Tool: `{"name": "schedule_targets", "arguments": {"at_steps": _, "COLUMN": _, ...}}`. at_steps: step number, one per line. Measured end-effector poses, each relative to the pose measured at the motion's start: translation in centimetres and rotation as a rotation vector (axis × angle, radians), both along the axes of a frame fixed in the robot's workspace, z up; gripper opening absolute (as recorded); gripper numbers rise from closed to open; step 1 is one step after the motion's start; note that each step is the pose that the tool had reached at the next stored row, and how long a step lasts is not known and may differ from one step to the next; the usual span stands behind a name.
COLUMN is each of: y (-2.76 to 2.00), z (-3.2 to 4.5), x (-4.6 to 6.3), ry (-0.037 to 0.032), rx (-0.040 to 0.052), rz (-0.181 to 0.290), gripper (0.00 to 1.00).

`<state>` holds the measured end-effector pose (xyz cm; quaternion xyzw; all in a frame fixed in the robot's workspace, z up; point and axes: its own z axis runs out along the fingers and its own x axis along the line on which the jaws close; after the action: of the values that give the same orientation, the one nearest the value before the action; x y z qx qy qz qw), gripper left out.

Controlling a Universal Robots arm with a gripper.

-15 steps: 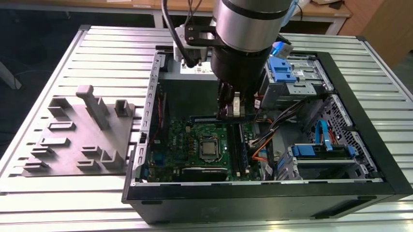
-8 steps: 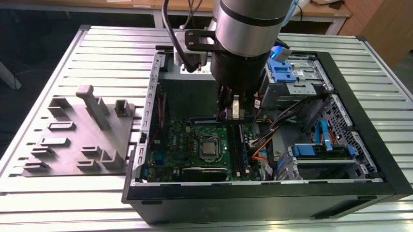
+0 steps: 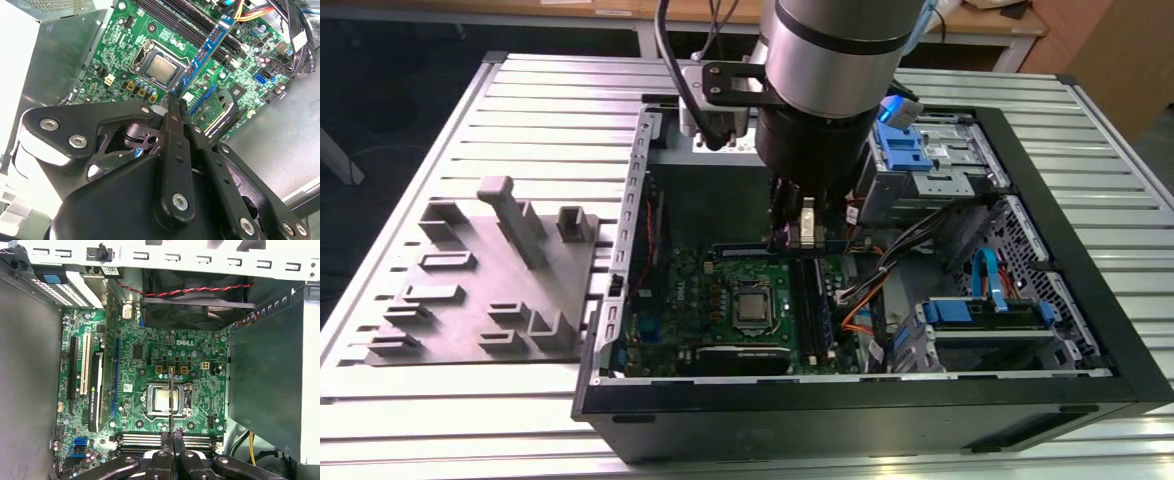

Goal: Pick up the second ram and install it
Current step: 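Insert the second ram into the second slot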

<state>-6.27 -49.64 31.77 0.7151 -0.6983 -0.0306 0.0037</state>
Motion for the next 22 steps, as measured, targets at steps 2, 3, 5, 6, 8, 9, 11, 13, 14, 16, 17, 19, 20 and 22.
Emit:
{"name": "schedule_targets", "arguments": {"at_steps": 2, "y": 0.0, "z": 0.0, "x": 0.0, "ry": 0.0, "rx": 0.0, "rz": 0.0, "gripper": 0.09}}
{"name": "schedule_targets", "arguments": {"at_steps": 3, "y": 0.0, "z": -0.01, "x": 0.0, "ry": 0.0, "rx": 0.0, "rz": 0.0, "gripper": 0.09}}
{"name": "schedule_targets", "arguments": {"at_steps": 5, "y": 0.0, "z": -0.01, "x": 0.0, "ry": -0.0001, "rx": 0.0001, "rz": -0.008, "gripper": 0.09}}
{"name": "schedule_targets", "arguments": {"at_steps": 6, "y": 0.0, "z": -0.02, "x": 0.0, "ry": -0.0001, "rx": 0.0001, "rz": -0.02, "gripper": 0.09}}
{"name": "schedule_targets", "arguments": {"at_steps": 8, "y": 0.0, "z": -0.03, "x": 0.01, "ry": 0.0, "rx": 0.0, "rz": -0.053, "gripper": 0.09}}
{"name": "schedule_targets", "arguments": {"at_steps": 9, "y": 0.0, "z": -0.04, "x": 0.0, "ry": 0.0, "rx": 0.0, "rz": -0.071, "gripper": 0.09}}
{"name": "schedule_targets", "arguments": {"at_steps": 11, "y": 0.0, "z": -0.05, "x": 0.0, "ry": 0.0, "rx": 0.0001, "rz": -0.107, "gripper": 0.09}}
{"name": "schedule_targets", "arguments": {"at_steps": 13, "y": 0.0, "z": -0.07, "x": 0.0, "ry": 0.0, "rx": 0.0, "rz": -0.144, "gripper": 0.09}}
{"name": "schedule_targets", "arguments": {"at_steps": 14, "y": 0.0, "z": -0.09, "x": 0.0, "ry": 0.0, "rx": 0.0, "rz": -0.162, "gripper": 0.09}}
{"name": "schedule_targets", "arguments": {"at_steps": 16, "y": 0.0, "z": -0.1, "x": 0.0, "ry": 0.0, "rx": -0.0001, "rz": -0.198, "gripper": 0.09}}
{"name": "schedule_targets", "arguments": {"at_steps": 17, "y": 0.0, "z": -0.11, "x": 0.0, "ry": 0.0, "rx": -0.0001, "rz": -0.217, "gripper": 0.09}}
{"name": "schedule_targets", "arguments": {"at_steps": 19, "y": 0.0, "z": -0.13, "x": 0.0, "ry": 0.0, "rx": 0.0, "rz": -0.253, "gripper": 0.09}}
{"name": "schedule_targets", "arguments": {"at_steps": 20, "y": 0.0, "z": -0.13, "x": 0.0, "ry": 0.0, "rx": 0.0, "rz": -0.271, "gripper": 0.09}}
{"name": "schedule_targets", "arguments": {"at_steps": 22, "y": 0.0, "z": -0.14, "x": 0.0, "ry": 0.0, "rx": 0.0, "rz": -0.308, "gripper": 0.09}}
